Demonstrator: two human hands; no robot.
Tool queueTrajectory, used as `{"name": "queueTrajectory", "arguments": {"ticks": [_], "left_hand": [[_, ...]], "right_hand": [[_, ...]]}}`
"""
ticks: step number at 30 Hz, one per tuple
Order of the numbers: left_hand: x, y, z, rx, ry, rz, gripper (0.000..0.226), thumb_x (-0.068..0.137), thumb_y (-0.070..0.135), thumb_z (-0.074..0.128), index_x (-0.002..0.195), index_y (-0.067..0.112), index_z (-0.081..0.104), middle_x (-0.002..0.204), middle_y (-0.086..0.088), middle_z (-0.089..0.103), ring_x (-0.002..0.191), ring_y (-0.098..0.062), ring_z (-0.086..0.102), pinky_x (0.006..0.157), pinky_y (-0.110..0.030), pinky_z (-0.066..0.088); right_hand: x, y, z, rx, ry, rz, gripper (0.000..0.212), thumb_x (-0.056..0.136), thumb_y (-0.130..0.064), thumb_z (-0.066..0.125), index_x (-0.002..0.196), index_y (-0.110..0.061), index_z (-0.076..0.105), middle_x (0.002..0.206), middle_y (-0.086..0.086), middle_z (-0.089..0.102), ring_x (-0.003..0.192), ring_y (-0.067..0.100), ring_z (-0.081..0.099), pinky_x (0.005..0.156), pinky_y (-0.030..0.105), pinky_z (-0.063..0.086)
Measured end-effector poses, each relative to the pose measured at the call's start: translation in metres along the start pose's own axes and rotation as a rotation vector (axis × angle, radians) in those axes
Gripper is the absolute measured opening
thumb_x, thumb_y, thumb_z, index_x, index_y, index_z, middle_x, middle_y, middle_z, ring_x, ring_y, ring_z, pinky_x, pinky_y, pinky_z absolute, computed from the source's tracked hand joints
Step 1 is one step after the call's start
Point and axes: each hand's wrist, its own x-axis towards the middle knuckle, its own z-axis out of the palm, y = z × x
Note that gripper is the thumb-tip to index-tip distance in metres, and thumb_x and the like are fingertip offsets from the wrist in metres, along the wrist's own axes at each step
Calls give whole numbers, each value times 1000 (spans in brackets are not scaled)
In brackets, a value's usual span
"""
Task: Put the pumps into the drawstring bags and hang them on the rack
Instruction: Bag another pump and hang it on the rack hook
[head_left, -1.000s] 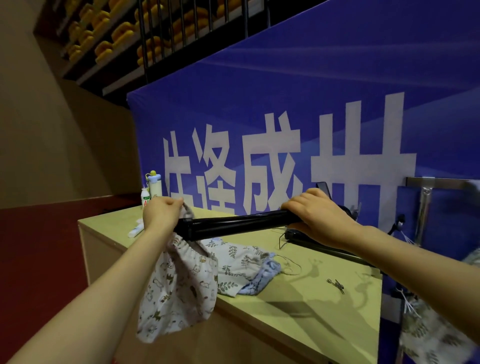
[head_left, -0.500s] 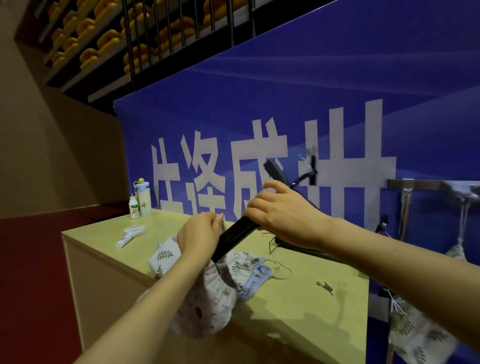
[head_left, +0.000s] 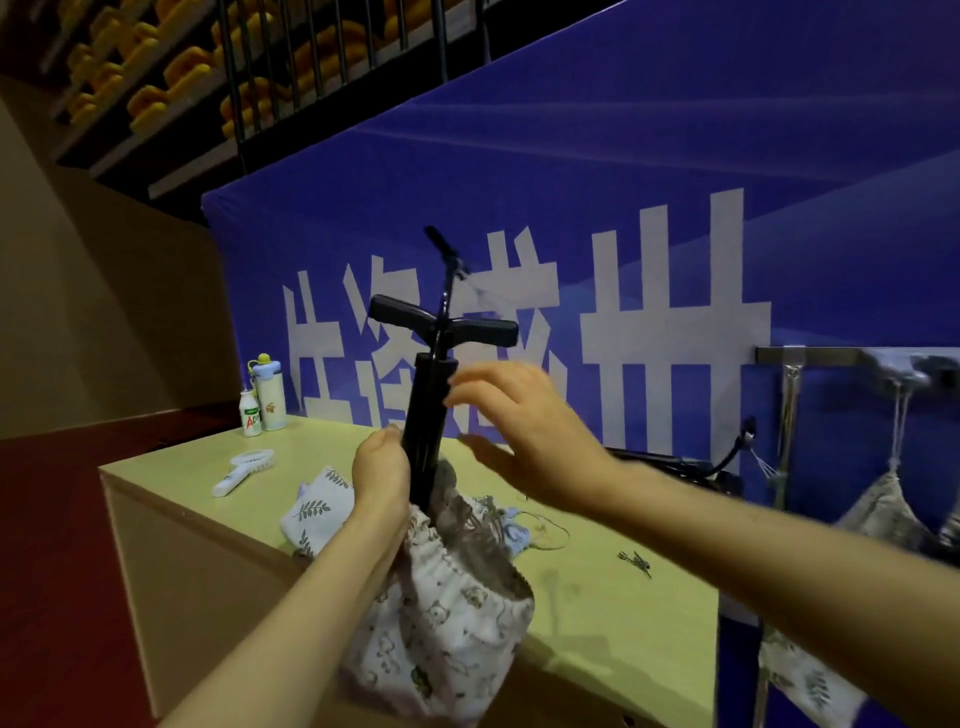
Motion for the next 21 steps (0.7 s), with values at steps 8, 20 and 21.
{"name": "queueTrajectory", "arguments": {"ticks": [8, 20, 21], "left_hand": [[-9, 9, -4, -97, 31, -112, 34, 89, 3, 34, 56, 9, 43, 58, -8, 43, 51, -22, 38, 48, -29, 30], [-51, 4, 14, -198, 17, -346, 41, 91, 7, 33, 59, 9, 58, 57, -7, 57, 57, -21, 45, 54, -29, 37], [-53, 5, 16, -211, 9, -352, 40, 92, 8, 32, 59, 10, 56, 55, -7, 57, 57, -21, 45, 53, -29, 37]], "right_hand": [[-31, 10, 25, 696, -652, 587, 37, 90, -29, 60, 91, 7, 56, 83, 13, 51, 75, 19, 50, 71, 30, 49], [-38, 13, -7, 1028, -351, 897, 20, 95, -19, 53, 79, -8, 59, 75, 3, 58, 67, 10, 55, 61, 17, 49], [-40, 15, -8, 1036, -330, 929, 22, 95, -18, 53, 75, -12, 59, 73, 1, 59, 66, 9, 55, 61, 17, 49]]}}
